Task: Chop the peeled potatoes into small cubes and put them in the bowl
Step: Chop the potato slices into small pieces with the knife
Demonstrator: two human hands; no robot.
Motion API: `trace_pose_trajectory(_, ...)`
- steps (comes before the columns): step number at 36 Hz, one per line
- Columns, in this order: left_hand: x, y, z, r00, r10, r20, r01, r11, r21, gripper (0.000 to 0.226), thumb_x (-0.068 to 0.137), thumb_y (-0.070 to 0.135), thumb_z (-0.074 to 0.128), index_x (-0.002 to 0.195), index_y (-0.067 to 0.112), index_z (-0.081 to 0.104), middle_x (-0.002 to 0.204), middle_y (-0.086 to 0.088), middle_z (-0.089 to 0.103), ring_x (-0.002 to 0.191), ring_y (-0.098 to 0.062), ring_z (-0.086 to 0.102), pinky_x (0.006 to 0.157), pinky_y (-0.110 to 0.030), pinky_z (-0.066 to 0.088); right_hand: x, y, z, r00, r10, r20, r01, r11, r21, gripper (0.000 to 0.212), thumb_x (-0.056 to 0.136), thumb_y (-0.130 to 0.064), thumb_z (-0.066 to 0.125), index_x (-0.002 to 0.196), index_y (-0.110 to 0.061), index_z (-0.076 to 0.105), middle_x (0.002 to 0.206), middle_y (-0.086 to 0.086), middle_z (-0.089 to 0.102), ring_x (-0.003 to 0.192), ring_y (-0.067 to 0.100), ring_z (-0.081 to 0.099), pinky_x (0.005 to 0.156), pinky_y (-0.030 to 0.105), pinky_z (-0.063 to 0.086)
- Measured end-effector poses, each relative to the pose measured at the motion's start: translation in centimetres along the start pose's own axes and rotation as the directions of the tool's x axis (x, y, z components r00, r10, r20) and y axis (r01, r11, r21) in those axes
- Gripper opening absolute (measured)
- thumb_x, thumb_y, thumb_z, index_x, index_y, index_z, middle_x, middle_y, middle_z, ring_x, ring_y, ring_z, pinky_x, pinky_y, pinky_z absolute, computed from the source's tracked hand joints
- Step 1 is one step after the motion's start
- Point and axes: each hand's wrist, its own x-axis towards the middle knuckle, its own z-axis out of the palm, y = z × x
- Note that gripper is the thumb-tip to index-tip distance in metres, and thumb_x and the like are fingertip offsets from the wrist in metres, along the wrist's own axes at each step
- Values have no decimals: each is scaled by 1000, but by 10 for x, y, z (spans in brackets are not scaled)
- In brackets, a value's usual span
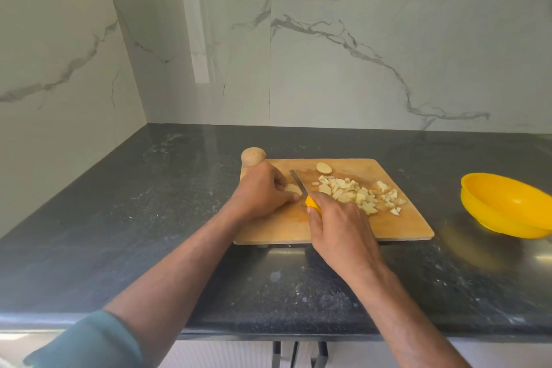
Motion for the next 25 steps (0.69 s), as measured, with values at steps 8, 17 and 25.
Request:
trace_pose_trajectory(8, 0, 1, 0, 1000, -4, 8, 4, 1000, -11, 38, 79, 32, 87, 109, 11, 76, 86, 8, 66, 87, -10, 64, 89, -35, 57, 4, 2, 1, 999, -27, 30, 28, 999, -22, 36, 105, -29, 48, 138, -18, 56, 94, -7, 72, 65, 1, 53, 59, 4, 40)
trace_pose_trajectory(17, 0, 5, 6, 998, -48, -31, 48, 999, 17, 29, 81, 28, 85, 104, 11, 78, 91, 2, 72, 92, -17, 66, 91, -39, 56, 4, 4, -3, 998, -45, 38, 45, 999, -12, 33, 104, -27, 49, 135, -19, 59, 98, -5, 73, 69, 2, 51, 69, 11, 41)
trace_pose_trajectory(25, 0, 5, 6, 998, -48, -31, 48, 999, 20, 30, 82, 26, 84, 108, 11, 77, 93, 2, 70, 87, -14, 63, 85, -32, 57, -5, 5, -8, 998, -42, 49, 42, 999, -1, 33, 102, -24, 51, 133, -19, 61, 100, -4, 72, 71, 6, 55, 68, 13, 40)
